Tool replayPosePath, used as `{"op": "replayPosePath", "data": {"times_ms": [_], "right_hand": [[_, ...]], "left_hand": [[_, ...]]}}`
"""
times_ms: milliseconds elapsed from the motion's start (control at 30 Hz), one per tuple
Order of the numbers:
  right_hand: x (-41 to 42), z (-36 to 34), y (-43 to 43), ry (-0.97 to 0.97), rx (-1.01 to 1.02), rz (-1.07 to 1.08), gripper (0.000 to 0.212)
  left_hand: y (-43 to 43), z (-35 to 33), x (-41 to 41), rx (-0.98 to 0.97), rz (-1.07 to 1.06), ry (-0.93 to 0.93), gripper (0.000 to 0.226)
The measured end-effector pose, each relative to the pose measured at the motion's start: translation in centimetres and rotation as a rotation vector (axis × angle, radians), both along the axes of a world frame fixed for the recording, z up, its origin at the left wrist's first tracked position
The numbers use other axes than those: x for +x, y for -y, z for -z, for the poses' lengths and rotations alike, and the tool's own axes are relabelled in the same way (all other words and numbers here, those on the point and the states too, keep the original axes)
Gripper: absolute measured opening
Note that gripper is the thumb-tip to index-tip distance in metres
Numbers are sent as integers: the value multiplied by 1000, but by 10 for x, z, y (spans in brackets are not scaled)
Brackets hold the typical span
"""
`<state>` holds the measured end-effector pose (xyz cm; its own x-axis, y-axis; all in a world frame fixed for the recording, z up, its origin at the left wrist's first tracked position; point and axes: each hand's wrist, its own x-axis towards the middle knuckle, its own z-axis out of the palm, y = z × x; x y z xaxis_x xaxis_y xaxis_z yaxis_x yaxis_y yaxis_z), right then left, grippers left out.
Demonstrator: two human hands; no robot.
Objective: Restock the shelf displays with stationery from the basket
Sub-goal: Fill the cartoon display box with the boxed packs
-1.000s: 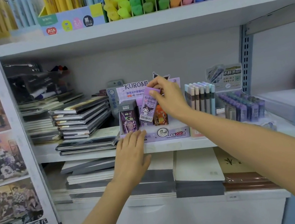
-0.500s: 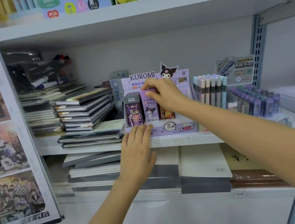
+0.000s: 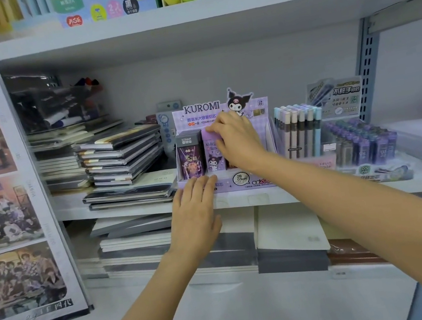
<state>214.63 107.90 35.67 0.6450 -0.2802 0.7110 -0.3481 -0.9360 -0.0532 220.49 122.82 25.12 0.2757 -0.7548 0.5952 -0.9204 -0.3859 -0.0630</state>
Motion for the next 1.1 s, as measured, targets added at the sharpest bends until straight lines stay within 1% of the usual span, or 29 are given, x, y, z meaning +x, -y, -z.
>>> {"op": "replayPosePath", "data": {"times_ms": [67, 133, 200, 267, 333, 400, 467, 533, 600, 667, 733, 800, 867, 933, 967, 1033, 1100], "right_hand": [[-6, 2, 1, -70, 11, 16, 43], [-17, 8, -6, -48, 43, -43, 47], [-33, 23, -18, 89, 85, -182, 41], [-54, 48, -34, 188, 154, -348, 30], [-77, 82, -47, 194, 253, -450, 20], [-98, 125, -54, 145, 347, -474, 15], [-115, 175, -54, 53, 450, -468, 14], [-129, 226, -47, -105, 552, -444, 14], [-142, 278, -38, -311, 630, -394, 15], [-156, 333, -28, -472, 712, -317, 16], [-173, 388, -20, -575, 795, -213, 16], [-191, 438, -17, -651, 889, -92, 16], [-207, 483, -18, -747, 971, 6, 18], [-218, 517, -22, -856, 1013, 61, 25], [-222, 529, -24, -886, 1026, 86, 31], [-227, 549, -30, -898, 1008, 122, 42], [-232, 562, -38, -893, 914, 119, 47]], "left_hand": [[0, -1, 0, 26, -4, -17, 74], [-1, 0, -3, 37, -2, -35, 76], [-5, 4, -11, -14, 34, -64, 74], [-10, 19, -21, -128, 107, -67, 65], [-12, 48, -30, -229, 176, -62, 53], [-11, 86, -41, -229, 213, -114, 42], [-10, 133, -53, -163, 228, -199, 38], [-11, 184, -65, -40, 222, -286, 38], [-14, 237, -79, 112, 227, -401, 36], [-19, 284, -94, 306, 215, -518, 36], [-27, 330, -107, 510, 153, -600, 45], [-35, 364, -116, 694, 95, -644, 56], [-44, 390, -122, 825, 60, -668, 63], [-53, 407, -125, 881, 51, -679, 66], [-56, 413, -127, 855, 58, -687, 67], [-62, 422, -128, 739, 89, -700, 67], [-66, 429, -129, 681, 109, -695, 64]]}}
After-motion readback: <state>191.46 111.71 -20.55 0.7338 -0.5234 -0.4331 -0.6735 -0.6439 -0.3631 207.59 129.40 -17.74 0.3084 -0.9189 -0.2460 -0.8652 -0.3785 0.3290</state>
